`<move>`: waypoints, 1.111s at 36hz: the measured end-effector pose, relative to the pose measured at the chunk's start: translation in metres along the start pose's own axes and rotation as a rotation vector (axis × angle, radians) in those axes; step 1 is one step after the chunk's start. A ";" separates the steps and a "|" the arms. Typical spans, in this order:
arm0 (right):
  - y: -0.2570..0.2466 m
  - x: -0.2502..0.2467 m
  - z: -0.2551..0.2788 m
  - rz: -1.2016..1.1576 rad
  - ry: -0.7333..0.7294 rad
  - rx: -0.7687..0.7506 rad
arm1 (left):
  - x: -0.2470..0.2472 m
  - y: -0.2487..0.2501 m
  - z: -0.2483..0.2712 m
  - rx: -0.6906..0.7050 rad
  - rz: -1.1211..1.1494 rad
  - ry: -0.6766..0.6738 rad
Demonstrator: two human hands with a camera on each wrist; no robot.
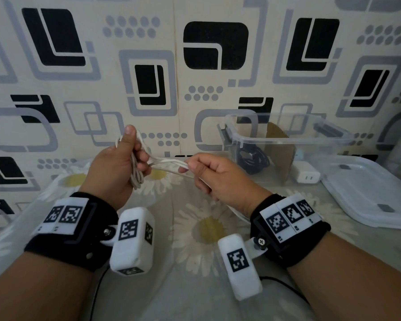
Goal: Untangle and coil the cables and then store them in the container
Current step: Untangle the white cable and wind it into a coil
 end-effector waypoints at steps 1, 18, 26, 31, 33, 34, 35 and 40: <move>0.001 0.000 0.000 -0.003 -0.002 0.001 | 0.001 -0.001 0.000 -0.008 0.010 -0.011; 0.008 -0.005 -0.006 0.333 0.061 -0.040 | 0.019 -0.010 0.011 -0.130 -0.104 -0.303; -0.005 0.009 -0.004 0.259 -0.017 -0.166 | 0.023 -0.003 0.017 -0.001 -0.314 -0.303; -0.022 0.004 0.001 0.233 0.027 -0.314 | 0.019 0.004 0.019 0.080 -0.604 -0.224; -0.030 0.000 0.003 0.282 0.088 -0.393 | 0.019 0.003 0.019 0.081 -0.696 -0.228; -0.033 -0.002 0.003 0.315 0.124 -0.424 | 0.020 0.001 0.020 0.073 -0.733 -0.244; -0.036 -0.004 0.003 0.348 0.162 -0.445 | 0.020 -0.001 0.021 0.063 -0.769 -0.263; -0.038 -0.017 0.005 0.466 0.366 -0.442 | 0.024 -0.005 0.026 0.023 -0.817 -0.336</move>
Point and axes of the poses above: each hand's wrist, its own z-axis away from the middle knuckle, its own x-axis out of the palm, y = z × x, the point moved 6 cm from there along -z, towards the middle knuckle
